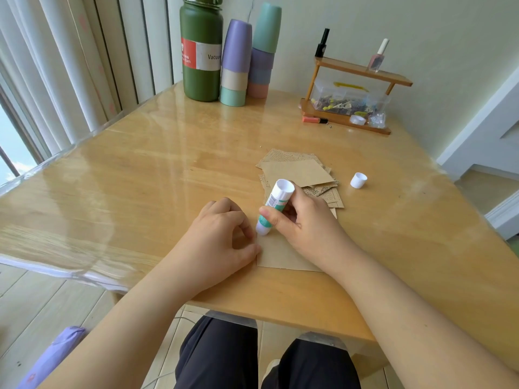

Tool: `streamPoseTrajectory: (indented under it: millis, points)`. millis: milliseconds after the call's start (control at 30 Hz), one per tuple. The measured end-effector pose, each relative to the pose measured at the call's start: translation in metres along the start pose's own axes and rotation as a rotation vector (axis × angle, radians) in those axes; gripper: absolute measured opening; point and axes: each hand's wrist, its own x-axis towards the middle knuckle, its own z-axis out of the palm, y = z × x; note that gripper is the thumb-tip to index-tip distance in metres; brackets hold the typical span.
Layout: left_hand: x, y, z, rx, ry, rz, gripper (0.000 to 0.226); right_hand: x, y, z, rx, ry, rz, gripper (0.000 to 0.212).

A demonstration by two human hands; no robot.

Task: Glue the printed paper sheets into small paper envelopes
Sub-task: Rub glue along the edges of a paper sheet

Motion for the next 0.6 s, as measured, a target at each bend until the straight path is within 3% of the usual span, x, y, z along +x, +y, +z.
streamPoseTrajectory:
  millis: [100, 267, 600]
  points:
    - [-0.001, 0.001, -0.001, -0.006, 0.003, -0.01, 0.01, -0.005, -0.004, 0.001, 0.002, 0.015, -0.015, 0.033]
    - [-0.003, 0.0, -0.004, -0.057, 0.042, -0.064, 0.014, -0.014, -0.008, -0.001, 0.016, -0.016, -0.001, 0.021]
    - [-0.003, 0.002, -0.005, -0.061, 0.047, -0.075, 0.018, -0.034, -0.02, -0.005, 0.035, -0.041, -0.038, 0.024]
